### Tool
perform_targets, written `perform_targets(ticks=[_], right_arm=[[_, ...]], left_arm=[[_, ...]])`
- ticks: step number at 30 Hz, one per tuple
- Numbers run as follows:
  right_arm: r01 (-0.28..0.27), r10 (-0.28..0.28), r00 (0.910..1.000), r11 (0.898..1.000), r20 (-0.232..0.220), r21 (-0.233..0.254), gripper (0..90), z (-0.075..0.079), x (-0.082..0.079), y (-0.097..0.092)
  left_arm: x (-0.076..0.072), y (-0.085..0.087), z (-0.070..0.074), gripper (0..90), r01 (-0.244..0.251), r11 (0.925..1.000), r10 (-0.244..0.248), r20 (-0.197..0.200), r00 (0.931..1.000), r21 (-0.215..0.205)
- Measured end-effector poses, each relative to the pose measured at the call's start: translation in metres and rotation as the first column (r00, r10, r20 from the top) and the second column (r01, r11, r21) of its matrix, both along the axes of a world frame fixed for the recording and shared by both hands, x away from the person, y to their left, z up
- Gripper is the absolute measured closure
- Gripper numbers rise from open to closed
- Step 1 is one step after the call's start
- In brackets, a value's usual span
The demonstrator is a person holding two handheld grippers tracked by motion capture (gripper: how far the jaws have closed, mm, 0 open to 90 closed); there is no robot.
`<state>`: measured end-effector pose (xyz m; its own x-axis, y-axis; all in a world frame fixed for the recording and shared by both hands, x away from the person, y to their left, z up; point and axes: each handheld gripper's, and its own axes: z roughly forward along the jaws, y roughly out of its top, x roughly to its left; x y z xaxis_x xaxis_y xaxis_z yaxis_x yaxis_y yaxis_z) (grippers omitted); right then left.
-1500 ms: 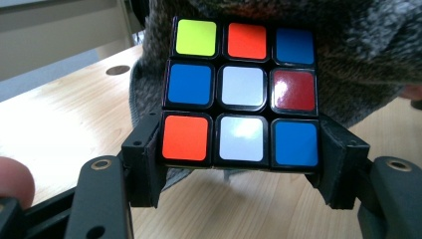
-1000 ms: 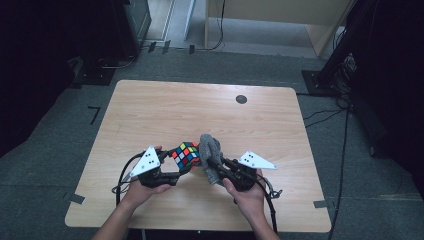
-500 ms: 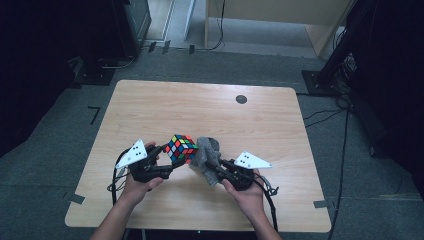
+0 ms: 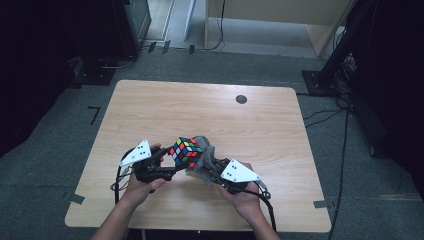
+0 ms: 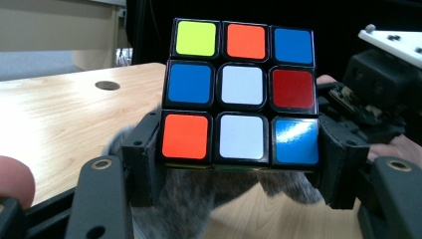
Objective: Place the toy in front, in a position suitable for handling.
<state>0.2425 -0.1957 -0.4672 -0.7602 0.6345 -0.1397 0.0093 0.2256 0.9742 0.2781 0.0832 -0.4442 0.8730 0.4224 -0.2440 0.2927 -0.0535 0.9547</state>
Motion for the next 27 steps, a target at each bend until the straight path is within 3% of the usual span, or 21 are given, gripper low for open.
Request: perform_targets(ticks=[4, 5, 8, 10, 12, 13, 16, 18, 20, 21, 23, 24, 25, 26, 27], right_arm=[[-0.045, 0.044, 0.9988, 0.999, -0.022, -0.022, 73.7, -0.006, -0.003, 0.009], [-0.082, 0.08, 0.9944, 0.996, -0.068, -0.024, 73.5, -0.011, -0.006, 0.018], [-0.089, 0.086, 0.9932, 0.996, -0.078, -0.027, 73.7, -0.012, -0.007, 0.022], [-0.036, 0.037, 0.9967, 0.999, -0.072, 0.019, 74.7, -0.005, -0.004, 0.011], [0.015, -0.01, 0.9982, 0.995, -0.059, 0.096, 74.8, -0.001, -0.001, 0.0], [0.033, -0.027, 0.998, 0.993, -0.058, 0.11, 74.9, 0.001, -0.002, -0.002], [0.002, 0.003, 0.9983, 0.996, -0.059, 0.09, 74.5, -0.001, -0.003, 0.002], [-0.053, 0.059, 0.9928, 0.997, -0.105, 0.062, 74.4, -0.011, -0.006, 0.017], [-0.066, 0.073, 0.9899, 0.996, -0.121, 0.064, 74.4, -0.014, -0.007, 0.023], [-0.095, 0.109, 0.9828, 0.991, -0.149, 0.098, 74.6, -0.018, -0.011, 0.033], [-0.1, 0.118, 0.9807, 0.988, -0.156, 0.118, 74.7, -0.018, -0.013, 0.038], [-0.116, 0.144, 0.977, 0.978, -0.157, 0.173, 74.8, -0.016, -0.016, 0.043], [-0.116, 0.144, 0.977, 0.978, -0.157, 0.173, 74.8, -0.016, -0.016, 0.043], [-0.103, 0.146, 0.975, 0.964, -0.167, 0.243, 75.1, -0.014, -0.018, 0.043], [-0.103, 0.146, 0.975, 0.964, -0.167, 0.243, 75.1, -0.014, -0.018, 0.043]], left_arm=[[-0.001, -0.003, 0.0, 34.1, 0.005, 1.0, -0.005, -0.001, 1.0, 0.001], [-0.002, -0.003, 0.001, 34.1, 0.005, 1.0, -0.005, 0.0, 1.0, -0.004], [-0.001, -0.001, 0.001, 34.2, 0.001, 1.0, -0.001, 0.0, 1.0, -0.006], [-0.001, 0.0, 0.001, 34.2, -0.006, 0.9999, 0.006, -0.003, 1.0, -0.01], [-0.001, -0.001, 0.0, 34.2, -0.004, 1.0, 0.004, -0.001, 1.0, -0.003], [-0.001, -0.002, 0.0, 34.2, -0.004, 1.0, 0.004, 0.001, 1.0, -0.002], [-0.003, -0.004, 0.001, 34.2, -0.012, 0.9997, 0.012, 0.004, 0.9999, -0.021], [-0.003, -0.004, 0.001, 34.2, -0.022, 0.9985, 0.022, 0.0, 0.9997, -0.05], [-0.004, -0.005, 0.001, 34.2, -0.041, 0.996, 0.041, -0.001, 0.9992, -0.079], [-0.006, -0.007, 0.0, 34.2, -0.051, 0.9948, 0.052, 0.008, 0.9986, -0.087], [-0.009, -0.011, -0.001, 34.2, -0.069, 0.9937, 0.071, 0.016, 0.9974, -0.089], [-0.009, -0.013, -0.002, 34.2, -0.078, 0.9931, 0.079, 0.015, 0.9967, -0.088], [-0.01, -0.015, -0.003, 34.2, -0.085, 0.9924, 0.086, 0.009, 0.9963, -0.089], [-0.01, -0.016, -0.004, 34.2, -0.091, 0.992, 0.092, 0.008, 0.9957, -0.088], [-0.01, -0.016, -0.005, 34.2, -0.096, 0.9915, 0.097, 0.004, 0.9953, -0.088]])
